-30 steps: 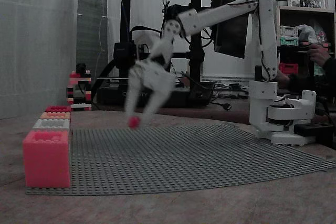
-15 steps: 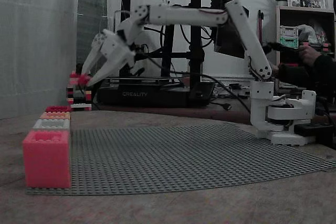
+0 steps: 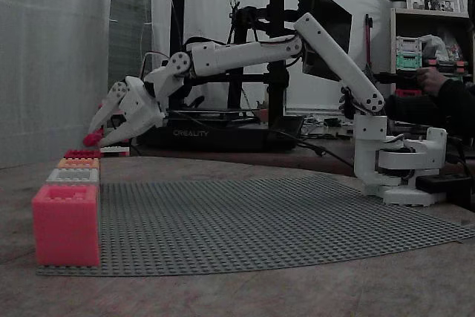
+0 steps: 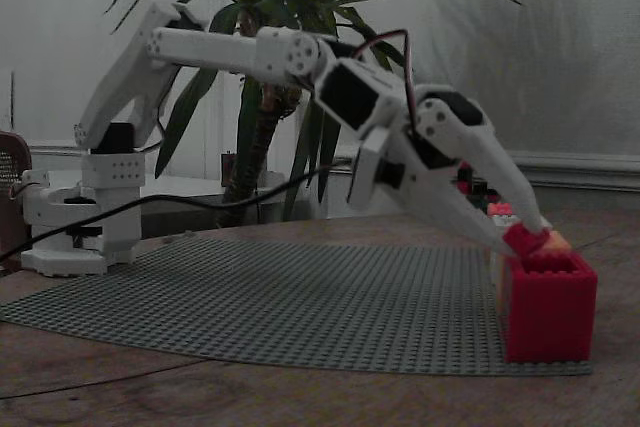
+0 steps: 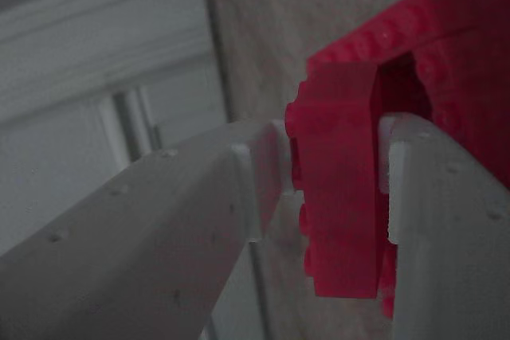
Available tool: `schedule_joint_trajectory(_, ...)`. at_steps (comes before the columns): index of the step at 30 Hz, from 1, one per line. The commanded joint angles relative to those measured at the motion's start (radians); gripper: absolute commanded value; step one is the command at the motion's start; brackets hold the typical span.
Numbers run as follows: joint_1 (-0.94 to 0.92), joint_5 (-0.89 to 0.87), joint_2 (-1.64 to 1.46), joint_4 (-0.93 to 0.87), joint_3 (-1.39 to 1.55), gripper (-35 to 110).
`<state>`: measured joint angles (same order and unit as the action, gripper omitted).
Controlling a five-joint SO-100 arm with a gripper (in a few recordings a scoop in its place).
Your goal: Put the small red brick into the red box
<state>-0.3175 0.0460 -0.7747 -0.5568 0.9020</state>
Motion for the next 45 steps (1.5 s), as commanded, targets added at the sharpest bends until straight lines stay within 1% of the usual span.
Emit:
schedule_joint_trajectory(1,0.012,0.017,-0.046,0.041,-0.077,4)
schedule_joint_trajectory(6,0.04,0.058,-0.043,0.026,-0.071,12)
schedule_joint_trajectory(11,0.048,0.055,-0.06,0.017,-0.054,18)
schedule_joint_trajectory(14,0.048,0.048,-0.097,0.008,-0.034,13)
schedule_joint_trajectory(16,0.049,0.026,-0.169,0.0,0.025,4)
schedule_joint_trajectory(17,0.052,0.014,-0.222,0.003,0.071,0)
schedule_joint_trajectory(21,0.083,0.008,-0.499,-0.008,0.307,0)
schedule_joint_trajectory(24,0.127,0.041,-0.729,-0.086,0.522,0)
schedule_joint_trajectory(27,0.172,0.06,-0.943,-0.175,0.782,0)
schedule_joint_trajectory(32,0.227,0.086,-1.315,-0.167,1.344,0)
schedule_joint_trajectory(36,0.253,0.069,-1.603,-0.241,1.657,0)
schedule_joint_trajectory(40,0.272,0.051,-1.873,-0.36,1.844,0)
schedule_joint_trajectory(45,0.301,0.017,-2.141,-0.603,1.907,0)
